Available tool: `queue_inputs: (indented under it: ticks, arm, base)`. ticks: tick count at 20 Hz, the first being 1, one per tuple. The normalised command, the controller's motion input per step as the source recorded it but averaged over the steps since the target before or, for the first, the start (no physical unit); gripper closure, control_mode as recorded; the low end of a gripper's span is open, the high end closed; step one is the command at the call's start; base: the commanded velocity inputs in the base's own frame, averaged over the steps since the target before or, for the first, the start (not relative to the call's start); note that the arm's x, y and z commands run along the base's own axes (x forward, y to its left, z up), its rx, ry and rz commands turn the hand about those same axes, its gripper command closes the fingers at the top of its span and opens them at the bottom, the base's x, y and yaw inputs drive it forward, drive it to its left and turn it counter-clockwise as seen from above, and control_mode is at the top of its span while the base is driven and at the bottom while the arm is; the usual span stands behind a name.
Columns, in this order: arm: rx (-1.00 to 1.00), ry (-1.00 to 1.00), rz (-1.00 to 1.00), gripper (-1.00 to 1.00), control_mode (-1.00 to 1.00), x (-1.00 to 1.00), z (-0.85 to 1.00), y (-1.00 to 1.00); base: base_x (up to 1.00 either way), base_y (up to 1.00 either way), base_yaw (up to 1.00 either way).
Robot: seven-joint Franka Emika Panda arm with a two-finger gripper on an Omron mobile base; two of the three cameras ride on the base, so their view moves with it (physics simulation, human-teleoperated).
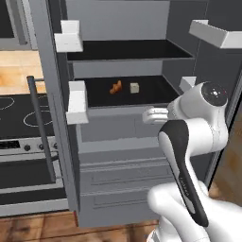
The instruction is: Move the tofu and hotdog bun from the top shelf to the second highest shelf to make space. Then, place the pitcher from the counter on the cleared top shelf.
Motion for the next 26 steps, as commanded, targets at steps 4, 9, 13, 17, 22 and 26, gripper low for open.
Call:
queue_inputs:
  ticks: [4,9,13,17,22,26]
  arm:
    - [0.0,0.0,0.0,-1.0,1.0,0.0,0.0,0.0]
    - [0.0,0.0,0.0,-1.0,1.0,0.0,0.0,0.0]
    - [0.0,0.0,0.0,-1.0,1.0,0.0,0.0,0.0]
    - [0.0,0.0,0.0,-1.0,1.0,0.0,0.0,0.0]
    - [0.0,0.0,0.0,-1.0,1.0,0.0,0.0,0.0]
    - [0.0,0.0,0.0,-1.0,1.0,0.0,0.0,0.0]
  base:
    - [-0.74,0.01,0.29]
    - [-0.53,0.18,0.38]
    - [-0.16,0.41,0.41]
    - [0.0,0.66,0.36]
    - [0.21,0.84,0.3]
    - [0.48,0.89,0.22]
